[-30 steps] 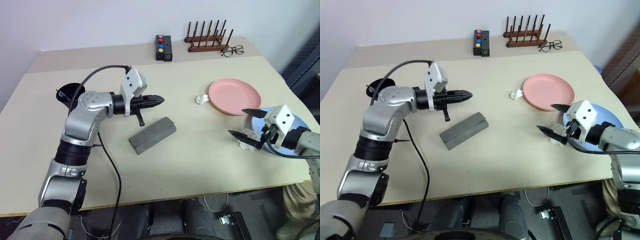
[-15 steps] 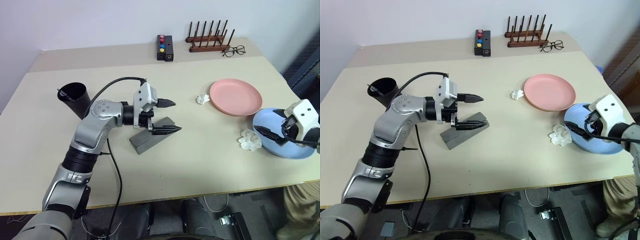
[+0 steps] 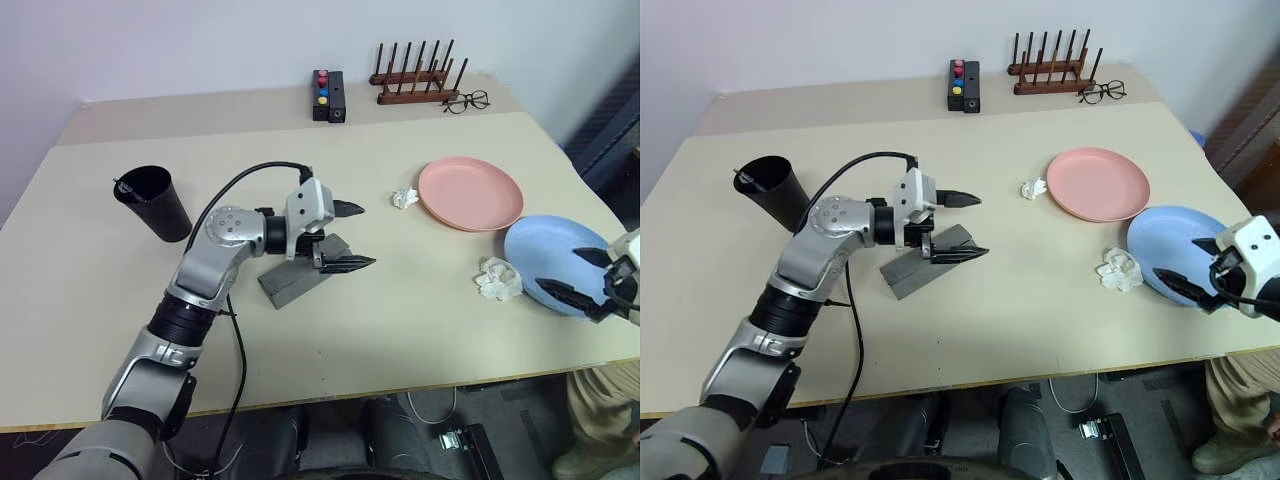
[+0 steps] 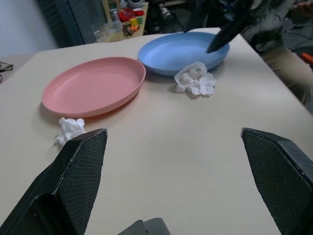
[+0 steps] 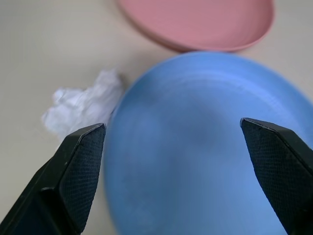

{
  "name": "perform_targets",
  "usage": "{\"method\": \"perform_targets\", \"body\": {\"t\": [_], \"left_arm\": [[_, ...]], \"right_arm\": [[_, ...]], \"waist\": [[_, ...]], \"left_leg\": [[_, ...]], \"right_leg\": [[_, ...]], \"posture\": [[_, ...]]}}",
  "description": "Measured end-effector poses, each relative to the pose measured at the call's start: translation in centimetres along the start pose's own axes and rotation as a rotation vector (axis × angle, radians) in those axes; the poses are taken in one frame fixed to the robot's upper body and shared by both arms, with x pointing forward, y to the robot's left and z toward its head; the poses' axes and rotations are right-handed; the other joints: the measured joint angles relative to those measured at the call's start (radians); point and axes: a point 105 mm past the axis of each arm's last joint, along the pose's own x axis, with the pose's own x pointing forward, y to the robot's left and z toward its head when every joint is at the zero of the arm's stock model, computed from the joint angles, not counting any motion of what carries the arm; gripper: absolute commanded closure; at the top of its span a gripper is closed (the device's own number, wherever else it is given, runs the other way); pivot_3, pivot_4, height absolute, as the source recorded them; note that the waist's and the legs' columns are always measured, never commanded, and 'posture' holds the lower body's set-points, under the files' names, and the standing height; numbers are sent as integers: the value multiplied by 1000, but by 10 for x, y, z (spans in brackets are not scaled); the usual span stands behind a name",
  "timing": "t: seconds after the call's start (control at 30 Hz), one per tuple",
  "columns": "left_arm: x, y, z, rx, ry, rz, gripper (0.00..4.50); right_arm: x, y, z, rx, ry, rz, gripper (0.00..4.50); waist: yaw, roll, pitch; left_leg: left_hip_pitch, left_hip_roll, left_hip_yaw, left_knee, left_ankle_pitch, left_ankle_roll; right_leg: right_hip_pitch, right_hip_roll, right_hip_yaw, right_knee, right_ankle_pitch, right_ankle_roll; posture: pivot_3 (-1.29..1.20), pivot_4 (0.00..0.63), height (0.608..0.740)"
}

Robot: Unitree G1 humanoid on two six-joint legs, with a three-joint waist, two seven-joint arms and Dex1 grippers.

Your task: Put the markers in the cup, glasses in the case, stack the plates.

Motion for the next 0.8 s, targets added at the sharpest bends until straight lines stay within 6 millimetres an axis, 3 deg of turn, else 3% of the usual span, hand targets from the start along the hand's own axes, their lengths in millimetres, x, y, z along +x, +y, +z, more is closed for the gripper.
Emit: {"method": "perform_targets", "body": {"t": [0.23, 0.57, 0.8], "left_arm": [[2, -1, -3, 3, 0, -11, 41], [-5, -12, -5, -32, 12, -82, 41], [-12, -19, -6, -21, 35, -136, 41]], "right_arm": [[-2, 6, -5, -21, 27, 57, 0], [6, 12, -28, 6, 103, 105, 0], [14, 10, -23, -6, 94, 107, 0]], "waist": [[0, 0, 0], [-1, 0, 0], [0, 0, 0]], "left_leg": [[0, 0, 0, 0, 0, 0], [0, 0, 0, 0, 0, 0], [0, 0, 0, 0, 0, 0]], "right_leg": [[0, 0, 0, 0, 0, 0], [0, 0, 0, 0, 0, 0], [0, 0, 0, 0, 0, 0]], "posture": [[0, 150, 740], [0, 150, 740], [0, 150, 740]]}}
